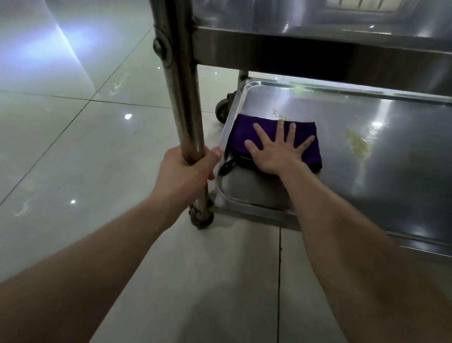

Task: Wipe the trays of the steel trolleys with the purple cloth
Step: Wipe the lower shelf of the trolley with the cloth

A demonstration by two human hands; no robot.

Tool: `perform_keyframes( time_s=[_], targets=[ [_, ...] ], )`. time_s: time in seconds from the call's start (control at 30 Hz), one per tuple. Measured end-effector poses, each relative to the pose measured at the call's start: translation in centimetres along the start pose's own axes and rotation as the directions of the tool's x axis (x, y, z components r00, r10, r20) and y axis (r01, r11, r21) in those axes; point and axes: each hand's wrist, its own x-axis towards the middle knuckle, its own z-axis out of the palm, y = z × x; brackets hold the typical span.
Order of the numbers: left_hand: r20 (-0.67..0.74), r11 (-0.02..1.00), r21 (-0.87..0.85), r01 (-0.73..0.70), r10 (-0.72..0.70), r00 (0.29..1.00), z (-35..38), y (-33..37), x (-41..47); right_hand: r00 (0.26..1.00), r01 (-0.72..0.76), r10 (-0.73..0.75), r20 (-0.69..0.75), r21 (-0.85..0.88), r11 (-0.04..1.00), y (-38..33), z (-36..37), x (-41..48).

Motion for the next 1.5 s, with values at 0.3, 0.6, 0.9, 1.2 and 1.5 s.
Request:
perform_keyframes(
  time_s=[0.3,0.6,0.9,1.2,1.5],
  targets=[
    [-0.348,0.983,-0.185,0.004,-0.069,0.935,3.2,-0.2,-1.0,0.993,0.103,-0.104,-0.057,-0.016,0.995,-2.3,3.5,-9.1],
    [-0.389,0.979,-0.203,-0.034,-0.049,0.92,3.3,-1.1,0.2,0.99,0.131,-0.129,-0.054,0.036,0.991,3.2,3.9,-12.4],
    [-0.394,0.975,-0.215,-0.051,-0.039,0.918,3.0,-1.3,1.0,0.993,-0.045,0.053,-0.101,0.081,0.996,17.9,2.5,-15.0],
    [-0.393,0.971,-0.226,-0.082,-0.014,0.92,3.3,-1.4,1.1,0.976,-0.184,0.191,-0.108,0.078,0.98,22.9,0.8,-9.9],
    [-0.372,0.975,-0.204,-0.089,0.008,0.928,3.1,-1.7,0.5,0.994,0.066,-0.067,-0.084,-0.012,0.998,5.4,1.5,-5.6]
  ],
)
